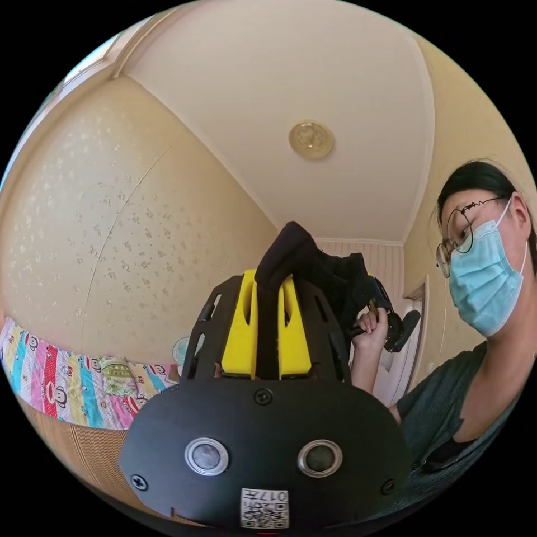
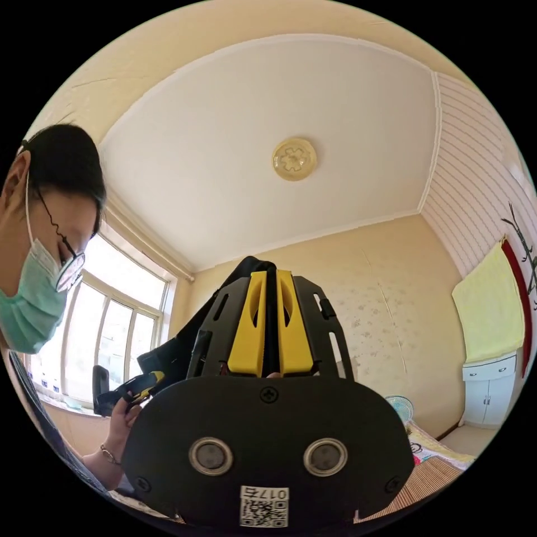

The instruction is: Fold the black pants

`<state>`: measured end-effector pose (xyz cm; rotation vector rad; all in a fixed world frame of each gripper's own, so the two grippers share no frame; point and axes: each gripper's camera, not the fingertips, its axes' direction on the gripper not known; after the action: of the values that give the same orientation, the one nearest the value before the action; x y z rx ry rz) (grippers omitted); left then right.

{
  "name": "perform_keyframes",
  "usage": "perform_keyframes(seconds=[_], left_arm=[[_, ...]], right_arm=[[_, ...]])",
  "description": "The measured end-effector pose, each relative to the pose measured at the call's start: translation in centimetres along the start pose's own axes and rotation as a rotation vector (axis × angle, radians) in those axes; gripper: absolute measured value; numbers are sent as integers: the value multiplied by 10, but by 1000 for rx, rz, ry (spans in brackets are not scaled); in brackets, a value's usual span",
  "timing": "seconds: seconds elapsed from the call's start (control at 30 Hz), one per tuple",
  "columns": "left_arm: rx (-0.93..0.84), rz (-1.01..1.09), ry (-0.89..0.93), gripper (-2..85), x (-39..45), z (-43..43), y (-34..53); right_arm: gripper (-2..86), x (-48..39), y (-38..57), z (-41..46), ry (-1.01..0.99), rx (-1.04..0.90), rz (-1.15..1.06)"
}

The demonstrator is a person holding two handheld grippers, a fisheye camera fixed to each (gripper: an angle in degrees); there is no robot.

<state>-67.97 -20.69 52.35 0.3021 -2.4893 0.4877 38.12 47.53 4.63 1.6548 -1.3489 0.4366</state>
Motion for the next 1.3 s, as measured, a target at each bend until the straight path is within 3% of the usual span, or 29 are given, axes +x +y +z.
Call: perform_keyframes(seconds=[0.13, 0.23, 0.33, 0.4, 0.47, 0.5, 0.57, 0.73, 0.87, 1.0, 1.17, 1.27, 1.3], left_arm=[[27, -12, -42, 55, -31, 14, -19], [-14, -93, -147, 56, -89, 46, -34], [-128, -224, -215, 58, -204, 121, -69], [-256, -252, -309, 65, -289, 186, -99], [-440, -255, -507, 88, -401, 258, -122], [-461, -294, -546, 92, -426, 265, -122], [-515, -402, -584, 90, -501, 268, -100], [-780, -502, -736, 92, -578, 211, 42], [-1111, -774, -849, 98, -624, 112, 210], [-1236, -968, -968, 110, -642, 32, 292], [-1319, -905, -1071, 131, -684, -9, 312], [-1451, -1052, -953, 131, -711, -18, 346], [-1460, -1067, -941, 130, -713, -18, 350]], right_arm=[[26, 28, 10, 38, 47, -91, -34], [27, 71, 35, 115, 82, -270, -22], [27, 142, 84, 248, 161, -473, 37], [27, 217, 147, 393, 203, -659, 105], [27, 272, 205, 486, 209, -860, 146], [28, 301, 244, 527, 242, -1017, 156], [28, 332, 295, 547, 273, -1130, 163], [33, 383, 447, 487, 84, -1403, 174], [43, 423, 597, 375, 80, -1873, 152], [69, 452, 671, 287, 55, -2207, 199], [88, 469, 686, 264, -60, -2316, 163], [89, 473, 697, 252, -147, -2442, 35], [84, 475, 688, 252, -157, -2404, -35]])
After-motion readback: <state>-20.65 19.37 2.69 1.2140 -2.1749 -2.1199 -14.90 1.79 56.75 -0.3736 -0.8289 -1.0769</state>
